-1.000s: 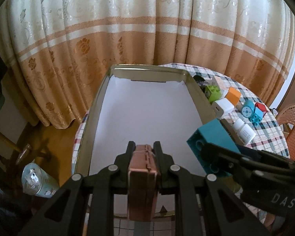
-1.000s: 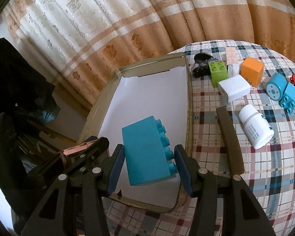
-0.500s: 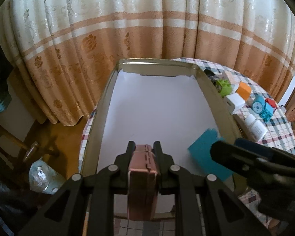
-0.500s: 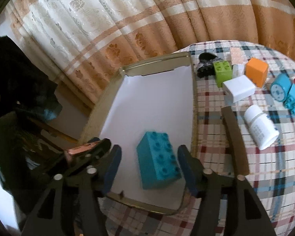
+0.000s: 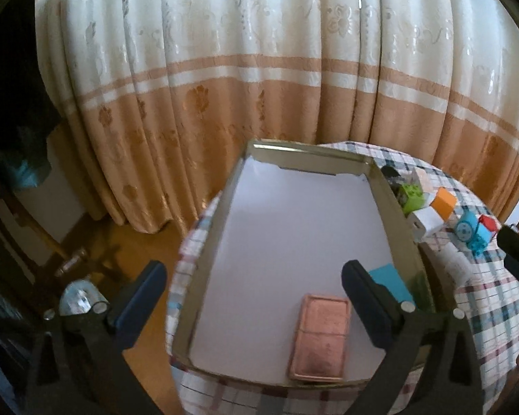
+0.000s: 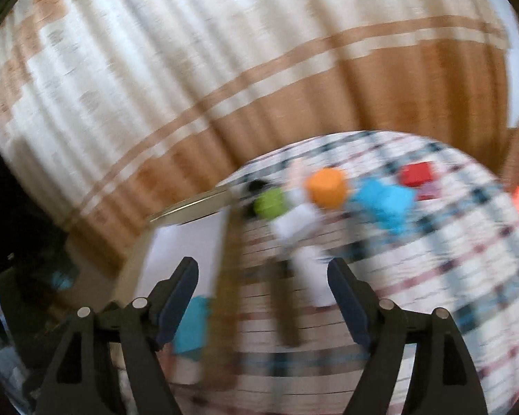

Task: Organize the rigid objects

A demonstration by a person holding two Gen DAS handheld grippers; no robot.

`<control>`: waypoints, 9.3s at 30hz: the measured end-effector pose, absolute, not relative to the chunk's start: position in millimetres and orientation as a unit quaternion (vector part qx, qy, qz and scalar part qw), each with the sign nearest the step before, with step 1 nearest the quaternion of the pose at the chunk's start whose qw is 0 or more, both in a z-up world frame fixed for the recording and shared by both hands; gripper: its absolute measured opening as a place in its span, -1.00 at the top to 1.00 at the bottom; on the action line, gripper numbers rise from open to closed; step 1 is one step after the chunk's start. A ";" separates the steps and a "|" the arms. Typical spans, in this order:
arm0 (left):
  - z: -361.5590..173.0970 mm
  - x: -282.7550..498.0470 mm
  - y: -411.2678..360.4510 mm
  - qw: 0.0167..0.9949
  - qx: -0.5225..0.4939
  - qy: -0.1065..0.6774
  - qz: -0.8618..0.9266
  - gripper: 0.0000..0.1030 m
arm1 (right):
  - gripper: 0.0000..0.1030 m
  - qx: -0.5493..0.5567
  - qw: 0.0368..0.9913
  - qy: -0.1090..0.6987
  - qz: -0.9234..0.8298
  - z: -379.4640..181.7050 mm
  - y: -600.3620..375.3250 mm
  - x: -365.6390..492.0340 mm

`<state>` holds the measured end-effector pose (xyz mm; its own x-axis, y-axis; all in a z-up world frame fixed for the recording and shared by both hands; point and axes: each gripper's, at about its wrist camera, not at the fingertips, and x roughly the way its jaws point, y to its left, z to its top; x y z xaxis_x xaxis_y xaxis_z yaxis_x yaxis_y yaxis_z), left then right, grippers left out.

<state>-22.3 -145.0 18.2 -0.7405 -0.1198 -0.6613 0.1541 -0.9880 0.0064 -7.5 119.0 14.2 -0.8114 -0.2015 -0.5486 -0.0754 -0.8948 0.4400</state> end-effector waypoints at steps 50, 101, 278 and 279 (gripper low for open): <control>11.3 8.5 -36.0 -0.042 0.370 -0.002 -0.928 -0.99 | -0.25 0.386 0.037 -0.100 -0.916 -12.4 138.4 -39.2; -29.4 -61.3 78.9 -0.010 0.445 -0.012 -0.895 -0.38 | 0.26 0.406 -0.023 -0.122 -0.905 -27.9 224.3 -30.8; 15.3 15.5 -42.9 -0.013 0.303 0.008 -0.953 -0.99 | -0.42 0.241 -0.143 -0.128 -0.951 -0.2 179.5 10.5; 14.5 17.0 -38.2 -0.016 0.301 -0.001 -0.954 -0.99 | -0.42 0.242 -0.144 -0.132 -0.950 -0.5 180.6 10.6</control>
<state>17.0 -38.2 14.5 -0.8186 0.0296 -0.5736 -0.0311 -0.9995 -0.0072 10.6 180.6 -0.5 -0.8413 0.2101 -0.4981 -0.3378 -0.9237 0.1809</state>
